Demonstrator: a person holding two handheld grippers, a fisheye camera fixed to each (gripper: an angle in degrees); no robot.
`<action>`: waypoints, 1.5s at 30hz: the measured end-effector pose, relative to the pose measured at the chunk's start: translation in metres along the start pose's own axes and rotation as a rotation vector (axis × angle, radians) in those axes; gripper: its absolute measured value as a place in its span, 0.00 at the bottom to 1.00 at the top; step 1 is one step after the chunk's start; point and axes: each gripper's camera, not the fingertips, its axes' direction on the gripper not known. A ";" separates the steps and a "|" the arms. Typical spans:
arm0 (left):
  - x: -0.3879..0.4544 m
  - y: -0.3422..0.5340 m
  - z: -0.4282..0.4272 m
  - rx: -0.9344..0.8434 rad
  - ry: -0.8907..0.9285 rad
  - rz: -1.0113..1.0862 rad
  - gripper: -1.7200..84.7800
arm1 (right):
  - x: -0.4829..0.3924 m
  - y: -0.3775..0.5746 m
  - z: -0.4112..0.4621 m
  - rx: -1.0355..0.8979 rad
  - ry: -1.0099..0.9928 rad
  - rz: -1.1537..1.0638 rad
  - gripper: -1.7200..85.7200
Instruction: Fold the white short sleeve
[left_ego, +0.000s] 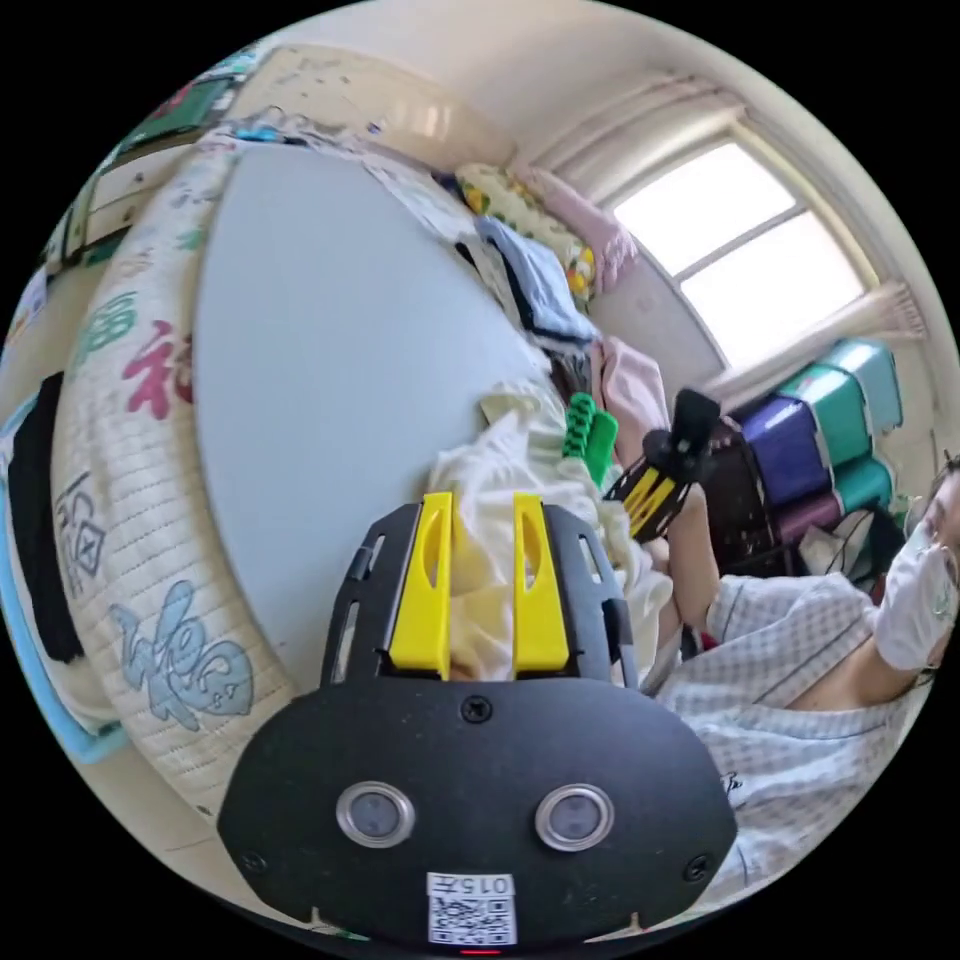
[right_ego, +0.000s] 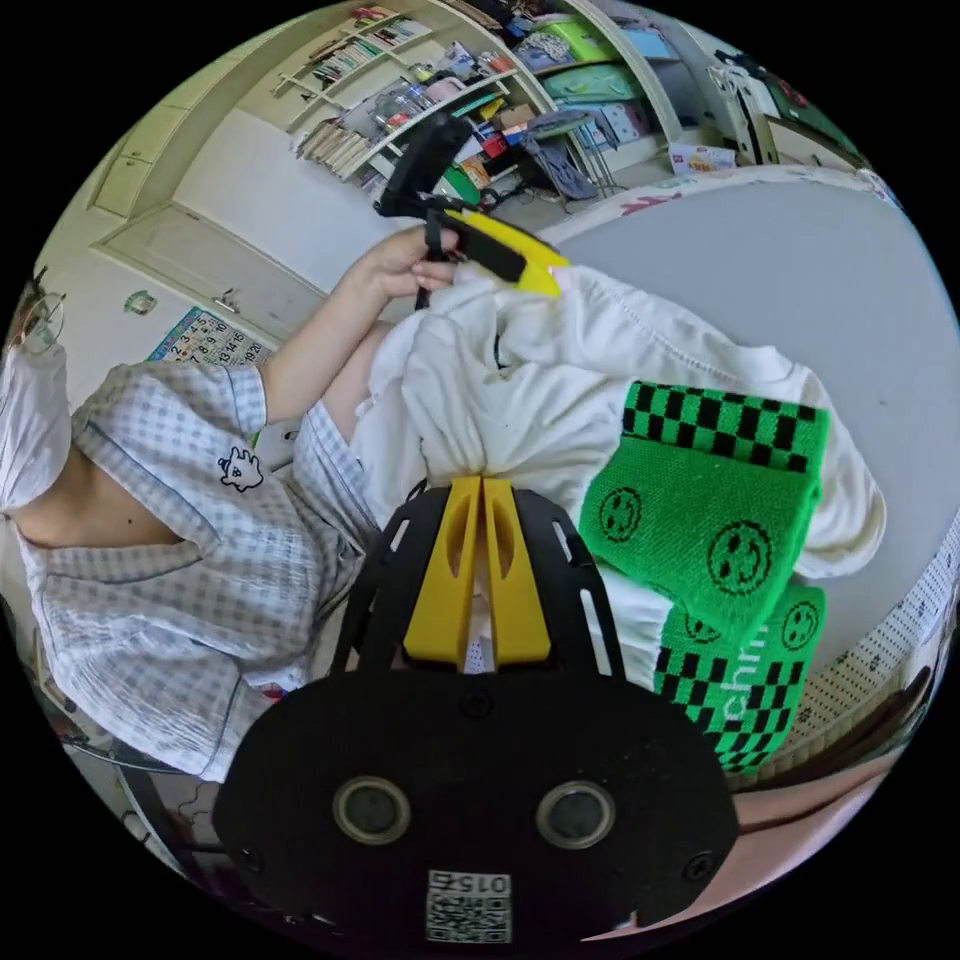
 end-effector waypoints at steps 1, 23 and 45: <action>0.007 -0.004 0.008 -0.017 -0.055 0.030 0.09 | -0.004 0.011 -0.020 0.080 -0.005 -0.022 0.01; 0.069 0.001 -0.020 -0.023 0.258 0.648 0.03 | -0.045 0.057 -0.064 0.142 0.436 -0.029 0.07; -0.013 0.024 -0.105 0.474 0.202 0.294 0.02 | -0.057 0.187 -0.189 0.634 0.517 0.115 0.10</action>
